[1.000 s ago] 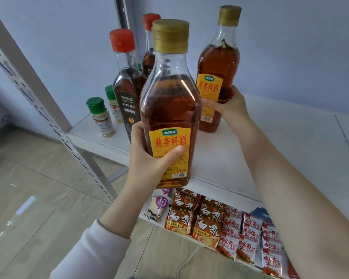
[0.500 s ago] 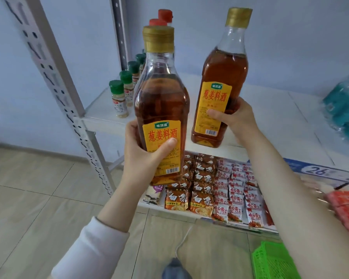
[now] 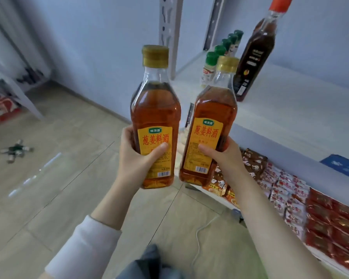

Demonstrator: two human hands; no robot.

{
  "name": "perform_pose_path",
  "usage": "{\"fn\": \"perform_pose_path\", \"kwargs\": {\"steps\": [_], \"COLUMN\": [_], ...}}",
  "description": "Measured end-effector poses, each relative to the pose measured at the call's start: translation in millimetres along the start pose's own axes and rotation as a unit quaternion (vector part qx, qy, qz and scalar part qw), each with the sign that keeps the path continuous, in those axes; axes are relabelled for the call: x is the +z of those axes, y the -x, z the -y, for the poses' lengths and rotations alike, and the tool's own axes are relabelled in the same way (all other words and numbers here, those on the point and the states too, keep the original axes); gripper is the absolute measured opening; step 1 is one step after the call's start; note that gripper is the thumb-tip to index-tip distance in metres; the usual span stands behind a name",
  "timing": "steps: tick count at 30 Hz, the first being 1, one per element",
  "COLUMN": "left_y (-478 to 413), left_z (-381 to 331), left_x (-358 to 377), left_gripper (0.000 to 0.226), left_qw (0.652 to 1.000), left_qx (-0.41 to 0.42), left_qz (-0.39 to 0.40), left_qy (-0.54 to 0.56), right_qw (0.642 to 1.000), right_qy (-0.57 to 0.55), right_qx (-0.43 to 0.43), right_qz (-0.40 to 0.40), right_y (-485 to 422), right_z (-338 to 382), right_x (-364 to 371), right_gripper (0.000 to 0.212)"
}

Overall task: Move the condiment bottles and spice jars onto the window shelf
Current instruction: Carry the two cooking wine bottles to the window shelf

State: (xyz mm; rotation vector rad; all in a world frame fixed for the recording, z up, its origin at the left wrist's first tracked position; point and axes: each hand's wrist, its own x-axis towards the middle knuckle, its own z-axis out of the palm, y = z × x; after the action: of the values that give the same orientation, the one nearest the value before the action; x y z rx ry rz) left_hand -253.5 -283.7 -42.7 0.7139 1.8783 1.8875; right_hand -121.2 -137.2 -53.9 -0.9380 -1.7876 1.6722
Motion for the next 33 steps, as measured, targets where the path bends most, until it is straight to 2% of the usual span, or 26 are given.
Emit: {"fn": "perform_pose_path", "kwargs": {"steps": [2, 5, 7, 12, 15, 17, 21, 24, 27, 30, 33], "left_y": [5, 12, 11, -5, -14, -16, -26, -44, -70, -111, -166], "left_z": [8, 18, 22, 28, 34, 36, 41, 50, 63, 74, 84], "left_x": [-32, -87, -116, -229, -301, -347, -424, -469, -507, -540, -573], "left_gripper": [0.062, 0.06, 0.059, 0.06, 0.057, 0.063, 0.066, 0.071, 0.076, 0.075, 0.073], "left_qw": [0.999, 0.996, 0.994, 0.982, 0.975, 0.97, 0.958, 0.945, 0.933, 0.927, 0.925], "left_qx": [-0.01, -0.024, -0.026, -0.03, -0.035, -0.047, -0.061, -0.076, -0.093, -0.101, -0.103], "left_qz": [-0.035, -0.085, -0.105, -0.183, -0.217, -0.236, -0.278, -0.318, -0.346, -0.36, -0.365], "left_qy": [-0.005, -0.014, -0.016, -0.023, -0.024, -0.03, -0.033, -0.027, -0.024, -0.02, -0.017], "right_qw": [0.999, 0.994, 0.99, 0.975, 0.962, 0.957, 0.945, 0.934, 0.921, 0.918, 0.913], "right_qy": [-0.01, -0.013, -0.011, -0.015, -0.03, -0.031, -0.023, 0.009, 0.045, 0.061, 0.064], "right_qx": [0.008, 0.013, 0.007, -0.001, -0.005, 0.004, 0.028, 0.022, 0.009, 0.005, 0.007], "right_qz": [0.041, 0.106, 0.14, 0.22, 0.27, 0.288, 0.325, 0.357, 0.388, 0.393, 0.402], "right_y": [1, 3, 1, -13, -18, -16, -18, -31, -53, -85, -132], "right_z": [-6, -4, 0, 10, 19, 21, 25, 33, 38, 42, 48], "right_x": [32, 93, 128, 250, 326, 375, 462, 517, 566, 615, 665], "right_gripper": [0.041, 0.033, 0.039, 0.035, 0.042, 0.048, 0.039, 0.037, 0.048, 0.042, 0.06]}}
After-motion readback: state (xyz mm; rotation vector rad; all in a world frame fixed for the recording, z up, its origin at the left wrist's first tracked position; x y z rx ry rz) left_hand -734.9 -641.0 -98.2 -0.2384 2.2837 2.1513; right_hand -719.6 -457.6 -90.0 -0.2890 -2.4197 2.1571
